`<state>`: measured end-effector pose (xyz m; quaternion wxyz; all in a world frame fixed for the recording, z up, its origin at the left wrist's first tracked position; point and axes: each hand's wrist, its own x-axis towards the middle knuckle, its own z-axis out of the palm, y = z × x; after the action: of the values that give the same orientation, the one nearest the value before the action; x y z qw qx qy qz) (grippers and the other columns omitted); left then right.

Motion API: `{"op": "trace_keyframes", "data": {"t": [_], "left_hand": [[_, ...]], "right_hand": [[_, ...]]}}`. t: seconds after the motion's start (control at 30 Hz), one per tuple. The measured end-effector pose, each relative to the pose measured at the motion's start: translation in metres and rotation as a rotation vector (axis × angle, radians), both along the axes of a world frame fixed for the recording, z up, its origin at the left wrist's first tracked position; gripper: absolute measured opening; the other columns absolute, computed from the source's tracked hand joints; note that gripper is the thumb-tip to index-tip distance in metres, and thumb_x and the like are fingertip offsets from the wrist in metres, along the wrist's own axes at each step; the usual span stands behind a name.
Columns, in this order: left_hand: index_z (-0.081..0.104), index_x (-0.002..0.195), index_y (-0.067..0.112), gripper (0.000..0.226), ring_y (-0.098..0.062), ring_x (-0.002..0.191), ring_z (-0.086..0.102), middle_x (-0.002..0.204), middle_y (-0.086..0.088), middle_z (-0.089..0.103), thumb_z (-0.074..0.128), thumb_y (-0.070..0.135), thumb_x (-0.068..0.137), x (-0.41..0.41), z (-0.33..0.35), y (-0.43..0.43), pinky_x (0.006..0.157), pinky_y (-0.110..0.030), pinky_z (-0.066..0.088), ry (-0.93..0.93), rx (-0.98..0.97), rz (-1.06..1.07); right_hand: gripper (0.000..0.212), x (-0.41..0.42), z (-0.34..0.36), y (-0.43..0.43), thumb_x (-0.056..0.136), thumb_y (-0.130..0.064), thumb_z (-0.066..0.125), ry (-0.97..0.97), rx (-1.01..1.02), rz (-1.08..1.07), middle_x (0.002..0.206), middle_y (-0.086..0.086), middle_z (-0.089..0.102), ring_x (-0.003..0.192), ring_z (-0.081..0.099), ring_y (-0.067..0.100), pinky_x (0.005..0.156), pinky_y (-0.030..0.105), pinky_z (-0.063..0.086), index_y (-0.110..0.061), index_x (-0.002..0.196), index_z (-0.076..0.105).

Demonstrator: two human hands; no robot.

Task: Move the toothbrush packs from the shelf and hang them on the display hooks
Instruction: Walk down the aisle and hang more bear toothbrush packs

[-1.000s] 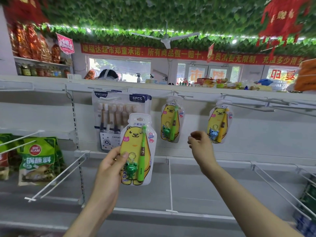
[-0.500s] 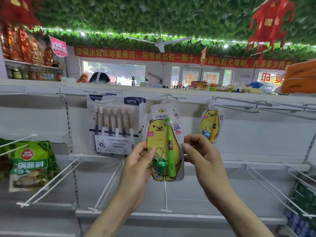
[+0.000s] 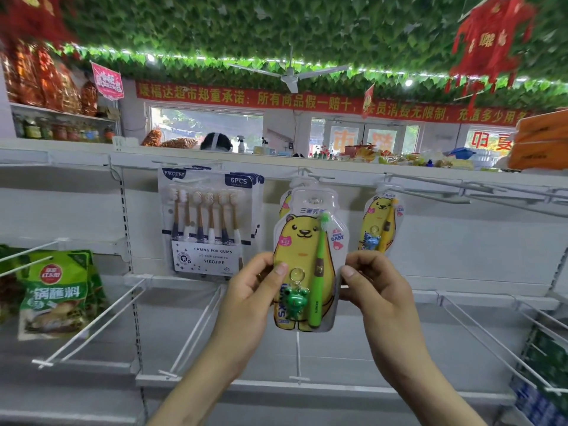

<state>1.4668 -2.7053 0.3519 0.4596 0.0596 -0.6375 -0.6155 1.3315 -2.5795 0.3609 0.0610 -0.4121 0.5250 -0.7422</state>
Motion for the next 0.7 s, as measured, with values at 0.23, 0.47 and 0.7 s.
{"op": "trace_keyframes", "data": {"t": [0.23, 0.47, 0.7], "left_hand": [[0.073, 0.107, 0.016, 0.017, -0.021, 0.091, 0.074, 0.099, -0.009, 0.078, 0.057, 0.021, 0.104, -0.008, 0.004, -0.006, 0.075, -0.032, 0.061, -0.006, 0.034, -0.002], [0.076, 0.099, 0.027, 0.018, -0.020, 0.093, 0.072, 0.099, -0.007, 0.078, 0.061, 0.035, 0.094, -0.010, 0.005, -0.010, 0.086, -0.044, 0.059, -0.022, 0.007, 0.014], [0.073, 0.106, 0.016, 0.017, -0.024, 0.094, 0.074, 0.100, -0.009, 0.078, 0.057, 0.022, 0.105, -0.011, 0.005, -0.012, 0.084, -0.042, 0.062, -0.044, -0.017, 0.037]], "right_hand": [[0.010, -0.001, 0.008, -0.006, 0.103, -0.003, 0.060, -0.043, 0.000, 0.030, 0.093, 0.011, 0.068, 0.085, 0.067, 0.021, 0.073, 0.031, 0.060, -0.008, 0.100, 0.067], [0.009, -0.003, 0.007, -0.010, 0.103, -0.005, 0.060, -0.061, 0.012, 0.037, 0.090, 0.007, 0.068, 0.086, 0.068, 0.021, 0.072, 0.029, 0.060, -0.009, 0.100, 0.066], [0.007, -0.004, 0.005, -0.010, 0.103, -0.006, 0.059, -0.067, -0.003, 0.005, 0.101, 0.022, 0.068, 0.088, 0.068, 0.024, 0.072, 0.030, 0.061, -0.006, 0.103, 0.066]]}}
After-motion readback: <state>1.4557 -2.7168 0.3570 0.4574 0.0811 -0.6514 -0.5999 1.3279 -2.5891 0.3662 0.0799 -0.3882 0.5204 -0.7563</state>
